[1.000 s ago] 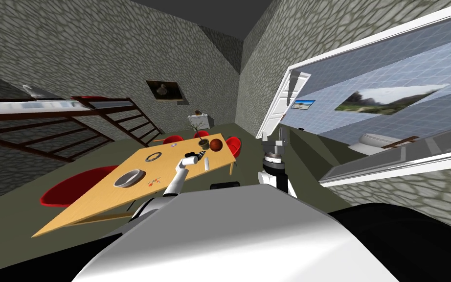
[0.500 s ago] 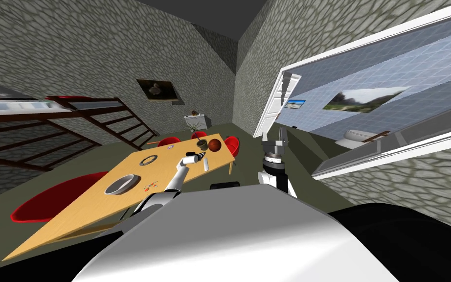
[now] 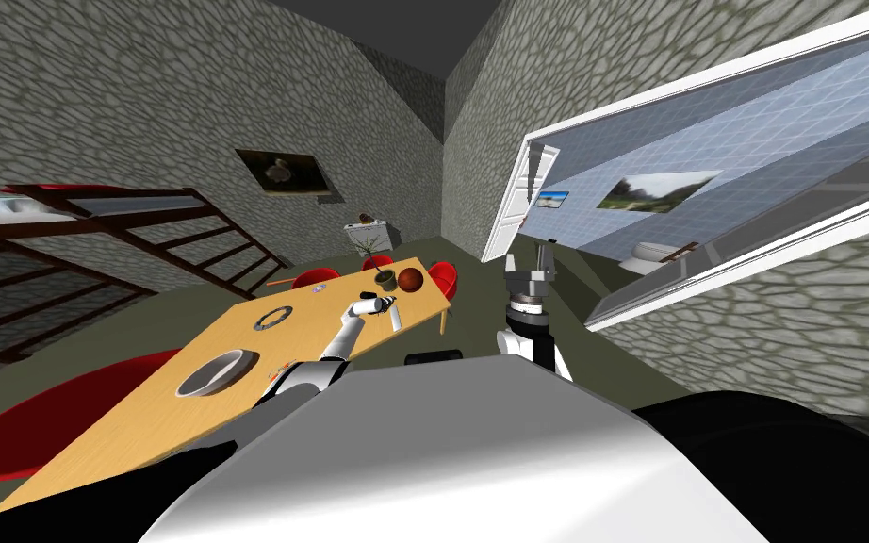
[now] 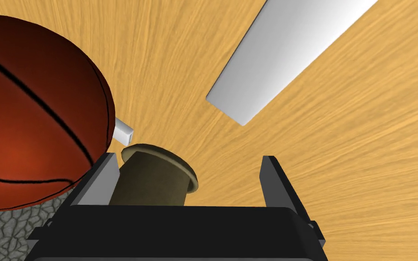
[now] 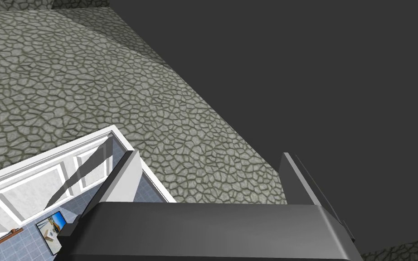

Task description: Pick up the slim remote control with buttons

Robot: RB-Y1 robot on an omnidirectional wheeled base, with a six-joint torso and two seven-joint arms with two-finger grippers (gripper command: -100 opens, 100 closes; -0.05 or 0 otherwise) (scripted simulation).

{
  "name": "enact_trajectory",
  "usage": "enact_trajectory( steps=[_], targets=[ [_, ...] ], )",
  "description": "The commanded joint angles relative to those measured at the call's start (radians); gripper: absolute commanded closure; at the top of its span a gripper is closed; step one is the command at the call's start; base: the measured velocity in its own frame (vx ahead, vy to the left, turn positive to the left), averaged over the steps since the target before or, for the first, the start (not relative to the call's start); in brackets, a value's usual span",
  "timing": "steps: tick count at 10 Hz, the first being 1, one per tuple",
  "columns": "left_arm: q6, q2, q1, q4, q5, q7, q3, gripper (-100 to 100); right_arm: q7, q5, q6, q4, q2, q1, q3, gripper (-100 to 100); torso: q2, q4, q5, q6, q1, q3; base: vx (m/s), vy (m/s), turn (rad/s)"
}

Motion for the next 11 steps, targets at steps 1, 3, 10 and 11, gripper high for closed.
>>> enact_trajectory(
  steps=[1,3,10,11],
  targets=[
    [0.016,0.007,-0.013,0.050,0.010,-0.011,-0.003,-100,0.000,0.000,0.000,0.000,0.000,0.000,0.000,0,0.000,0.000,0.000,0.000,0.000,0.000,-0.017,0.062,-0.140],
    [0.044,0.017,-0.040,0.097,0.020,-0.020,-0.010,-100,0.000,0.000,0.000,0.000,0.000,0.000,0.000,0,-0.001,0.000,0.000,-0.001,-0.002,0.000,-0.011,0.030,-0.141],
    [0.091,0.035,-0.087,0.243,0.038,-0.033,-0.025,-100,0.000,0.000,0.000,0.000,0.000,0.000,0.000,0,0.000,0.000,0.000,-0.001,-0.001,0.000,-0.019,0.035,-0.115],
    [0.111,0.043,-0.108,0.271,0.046,-0.038,-0.032,-100,0.000,0.000,0.000,0.000,0.000,0.000,0.000,0,-0.001,0.000,0.000,-0.001,-0.002,0.000,-0.014,0.022,-0.255]
  ],
)
